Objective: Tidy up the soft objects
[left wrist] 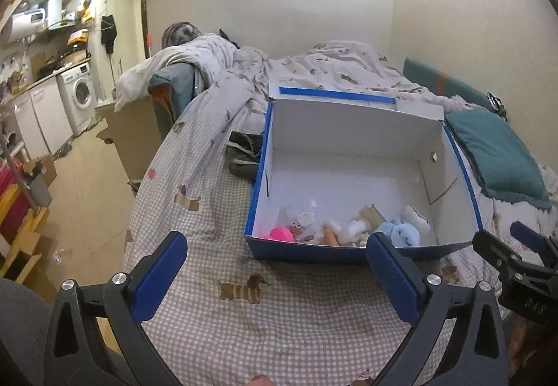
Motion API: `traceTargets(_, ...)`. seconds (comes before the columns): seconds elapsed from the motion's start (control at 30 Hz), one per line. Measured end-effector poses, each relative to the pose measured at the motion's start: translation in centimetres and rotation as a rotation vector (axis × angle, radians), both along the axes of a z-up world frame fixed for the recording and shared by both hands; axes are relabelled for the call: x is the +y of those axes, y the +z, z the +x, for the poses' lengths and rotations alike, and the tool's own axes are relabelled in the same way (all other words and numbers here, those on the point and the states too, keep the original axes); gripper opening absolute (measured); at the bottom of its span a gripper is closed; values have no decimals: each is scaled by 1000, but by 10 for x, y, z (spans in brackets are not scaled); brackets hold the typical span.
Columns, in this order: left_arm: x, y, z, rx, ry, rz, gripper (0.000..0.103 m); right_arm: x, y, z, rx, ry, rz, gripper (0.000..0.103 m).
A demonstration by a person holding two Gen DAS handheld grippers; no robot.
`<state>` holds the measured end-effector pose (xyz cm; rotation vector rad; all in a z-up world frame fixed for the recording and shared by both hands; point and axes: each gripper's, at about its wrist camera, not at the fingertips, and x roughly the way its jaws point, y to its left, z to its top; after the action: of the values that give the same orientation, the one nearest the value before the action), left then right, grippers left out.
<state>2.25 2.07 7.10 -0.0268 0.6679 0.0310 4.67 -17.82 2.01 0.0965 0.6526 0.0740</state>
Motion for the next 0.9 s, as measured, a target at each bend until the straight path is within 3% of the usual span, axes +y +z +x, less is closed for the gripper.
traceTargets(0.9,-5,-2,-3,15,-36,-3,102,1,-5,4,23,6,12,103)
